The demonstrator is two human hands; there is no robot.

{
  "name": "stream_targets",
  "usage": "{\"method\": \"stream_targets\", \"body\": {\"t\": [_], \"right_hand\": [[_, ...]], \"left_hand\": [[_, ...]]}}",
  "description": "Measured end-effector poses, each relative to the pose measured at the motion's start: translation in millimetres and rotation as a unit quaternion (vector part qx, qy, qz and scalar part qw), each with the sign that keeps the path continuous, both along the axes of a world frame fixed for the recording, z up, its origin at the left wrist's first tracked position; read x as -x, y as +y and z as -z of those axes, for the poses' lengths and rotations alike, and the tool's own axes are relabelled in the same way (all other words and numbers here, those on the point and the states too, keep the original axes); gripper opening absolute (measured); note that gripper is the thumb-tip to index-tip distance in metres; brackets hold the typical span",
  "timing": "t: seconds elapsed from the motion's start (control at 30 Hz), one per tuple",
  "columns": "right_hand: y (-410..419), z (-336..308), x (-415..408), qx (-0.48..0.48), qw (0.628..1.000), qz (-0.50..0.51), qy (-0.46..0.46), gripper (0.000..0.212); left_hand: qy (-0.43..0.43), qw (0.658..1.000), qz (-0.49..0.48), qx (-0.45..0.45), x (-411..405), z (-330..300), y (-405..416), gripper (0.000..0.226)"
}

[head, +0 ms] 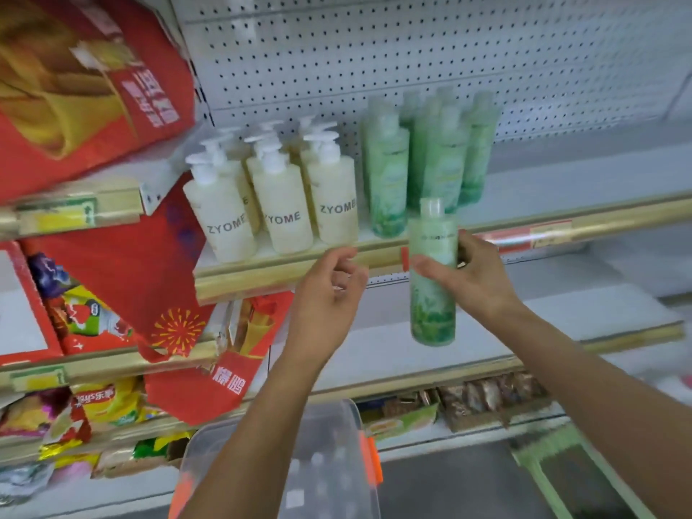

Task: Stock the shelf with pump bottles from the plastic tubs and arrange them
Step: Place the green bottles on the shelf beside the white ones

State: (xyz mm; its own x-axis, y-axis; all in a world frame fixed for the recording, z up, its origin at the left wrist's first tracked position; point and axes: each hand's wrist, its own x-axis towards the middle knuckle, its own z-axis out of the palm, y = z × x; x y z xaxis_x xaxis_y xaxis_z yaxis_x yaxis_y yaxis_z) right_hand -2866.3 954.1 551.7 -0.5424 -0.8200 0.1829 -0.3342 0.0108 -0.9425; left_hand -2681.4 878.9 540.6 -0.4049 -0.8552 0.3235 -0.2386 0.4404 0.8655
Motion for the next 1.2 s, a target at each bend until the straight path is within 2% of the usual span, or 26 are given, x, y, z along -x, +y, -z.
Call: {"method": "stream_targets", "body": {"t": [0.07, 0.2, 0.3, 0.4, 0.5, 0.63, 0.8, 0.93, 1.2], "right_hand": [[-1, -16, 33, 0.021, 1.0, 0.018, 0.015, 0.031], [-10, -42, 93, 0.055, 0.997, 0.039, 0.049, 0.036], [-18, -60, 129, 0.075, 0.994, 0.043, 0.062, 0.039], [-29, -73, 155, 0.081, 0.993, 0.037, 0.072, 0.042], [-42, -75, 171, 0.072, 0.993, 0.027, 0.087, 0.048], [-56, -64, 189, 0.047, 0.993, 0.012, 0.112, 0.051], [-66, -54, 203, 0.027, 0.992, -0.025, 0.117, 0.054], [-73, -54, 204, 0.018, 0.992, -0.05, 0.114, 0.047], [-73, -55, 201, 0.011, 0.993, -0.051, 0.107, 0.049]], "left_hand": [[0.005, 0.999, -0.001, 0.038, 31, -22, -7, 0.029], [-0.037, 0.98, -0.034, 0.195, 87, -55, -20, 0.041], [-0.111, 0.927, -0.085, 0.348, 120, -72, -36, 0.056], [-0.194, 0.873, -0.114, 0.433, 147, -81, -52, 0.077], [-0.278, 0.84, -0.127, 0.448, 168, -86, -59, 0.092], [-0.331, 0.822, -0.151, 0.439, 183, -85, -61, 0.093], [-0.331, 0.81, -0.167, 0.454, 187, -80, -62, 0.091], [-0.324, 0.808, -0.175, 0.46, 189, -77, -64, 0.088], [-0.323, 0.82, -0.176, 0.438, 193, -76, -58, 0.081]]}}
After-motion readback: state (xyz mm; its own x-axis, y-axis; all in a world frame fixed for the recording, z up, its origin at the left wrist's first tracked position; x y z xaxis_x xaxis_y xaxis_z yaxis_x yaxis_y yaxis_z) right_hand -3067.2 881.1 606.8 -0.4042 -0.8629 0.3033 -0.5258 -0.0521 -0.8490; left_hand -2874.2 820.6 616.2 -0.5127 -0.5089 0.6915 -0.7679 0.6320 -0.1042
